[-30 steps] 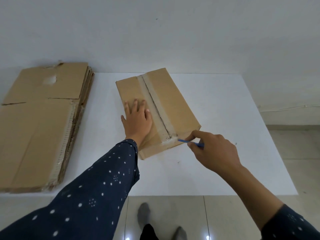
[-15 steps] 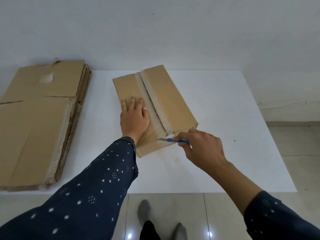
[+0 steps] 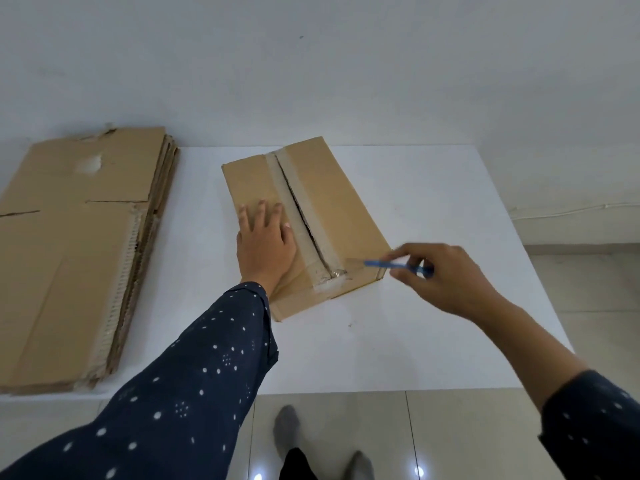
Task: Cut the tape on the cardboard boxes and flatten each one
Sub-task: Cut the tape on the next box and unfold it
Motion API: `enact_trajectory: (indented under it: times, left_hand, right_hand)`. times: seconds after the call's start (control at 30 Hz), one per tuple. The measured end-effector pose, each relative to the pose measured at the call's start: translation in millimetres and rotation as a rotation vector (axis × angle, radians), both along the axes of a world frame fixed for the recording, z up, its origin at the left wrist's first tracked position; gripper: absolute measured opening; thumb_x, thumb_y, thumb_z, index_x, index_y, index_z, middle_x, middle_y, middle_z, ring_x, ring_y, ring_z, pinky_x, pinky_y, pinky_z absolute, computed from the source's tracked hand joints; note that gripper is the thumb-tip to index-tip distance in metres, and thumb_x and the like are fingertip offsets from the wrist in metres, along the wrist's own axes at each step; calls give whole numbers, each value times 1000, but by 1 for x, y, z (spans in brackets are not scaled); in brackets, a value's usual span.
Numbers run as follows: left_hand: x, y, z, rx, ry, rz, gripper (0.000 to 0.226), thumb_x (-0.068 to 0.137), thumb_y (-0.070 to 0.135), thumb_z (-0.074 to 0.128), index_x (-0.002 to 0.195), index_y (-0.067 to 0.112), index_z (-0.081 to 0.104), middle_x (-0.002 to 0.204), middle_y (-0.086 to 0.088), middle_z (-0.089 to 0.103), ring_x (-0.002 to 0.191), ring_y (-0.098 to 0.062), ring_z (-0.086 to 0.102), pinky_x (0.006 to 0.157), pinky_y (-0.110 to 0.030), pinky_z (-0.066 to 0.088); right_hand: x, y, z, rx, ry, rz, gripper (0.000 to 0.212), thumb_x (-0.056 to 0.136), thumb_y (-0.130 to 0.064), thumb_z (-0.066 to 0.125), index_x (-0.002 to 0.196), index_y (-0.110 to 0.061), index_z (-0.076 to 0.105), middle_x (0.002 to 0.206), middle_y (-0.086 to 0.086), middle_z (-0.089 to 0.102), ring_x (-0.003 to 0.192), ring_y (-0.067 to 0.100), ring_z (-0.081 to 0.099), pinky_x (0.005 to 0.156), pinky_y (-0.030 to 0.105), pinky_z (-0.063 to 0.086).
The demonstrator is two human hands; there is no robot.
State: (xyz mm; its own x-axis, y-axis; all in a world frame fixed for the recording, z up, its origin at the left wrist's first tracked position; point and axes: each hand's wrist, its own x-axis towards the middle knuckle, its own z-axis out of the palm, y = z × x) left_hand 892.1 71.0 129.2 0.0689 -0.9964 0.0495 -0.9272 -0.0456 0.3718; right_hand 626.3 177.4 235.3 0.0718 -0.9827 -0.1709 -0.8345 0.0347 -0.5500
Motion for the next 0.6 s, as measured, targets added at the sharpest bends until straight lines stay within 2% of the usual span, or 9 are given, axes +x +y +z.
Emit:
enact_trajectory:
  times: [0.1, 0.17, 0.27, 0.37, 0.43, 0.5, 0.6]
  left_hand:
    - [-5, 0, 6, -13, 69, 113, 56, 100, 39, 41, 152, 22, 31, 165, -17, -3, 149, -41, 10, 118, -54, 22]
    - [-8, -3, 13, 62, 141, 214, 62, 97, 41, 44, 152, 19, 25, 164, -21, -8, 144, -44, 16, 115, -54, 23]
    - [-9, -17, 22, 172, 203, 283, 69, 95, 46, 44, 152, 18, 20, 162, -22, 3, 140, -42, 22, 114, -51, 23]
    - [4, -39, 31, 200, 195, 274, 71, 90, 52, 43, 149, 17, 24, 153, -18, 22, 134, -40, 29, 115, -52, 23]
    - [15, -55, 36, 225, 149, 200, 73, 87, 58, 44, 146, 18, 26, 146, -14, 31, 133, -38, 31, 116, -55, 20]
    - [21, -71, 42, 241, 88, 130, 78, 85, 64, 47, 146, 19, 28, 146, -12, 34, 139, -36, 30, 119, -60, 10]
    - [17, -95, 45, 230, 53, 33, 79, 84, 66, 50, 148, 23, 30, 150, -5, 37, 146, -27, 26, 118, -65, 1]
  right_hand:
    - [13, -34, -13, -101, -118, -187, 3, 90, -30, 66, 93, -30, 65, 90, -9, 65, 84, 14, 61, 72, 27, 45]
    - [29, -55, -26, -48, -118, -253, 10, 94, -31, 60, 101, -23, 61, 104, -4, 58, 91, 18, 59, 74, 29, 43]
    - [50, -70, -29, 34, -67, -296, 15, 97, -33, 53, 105, -20, 55, 100, 2, 63, 83, 25, 61, 66, 33, 45]
    - [67, -64, -35, 63, -75, -309, 10, 96, -30, 52, 101, -22, 53, 94, 5, 66, 80, 27, 64, 69, 34, 49]
    - [84, -52, -45, 96, -236, -339, 4, 95, -26, 53, 95, -23, 50, 86, 5, 71, 74, 27, 70, 72, 43, 57]
    - [108, -41, -48, 162, -482, -422, 7, 99, -22, 52, 97, -19, 46, 76, 8, 73, 67, 25, 72, 69, 50, 60]
    - [149, -31, -40, 337, -789, -500, 11, 104, -23, 43, 101, -14, 39, 82, 16, 73, 68, 25, 72, 67, 44, 60]
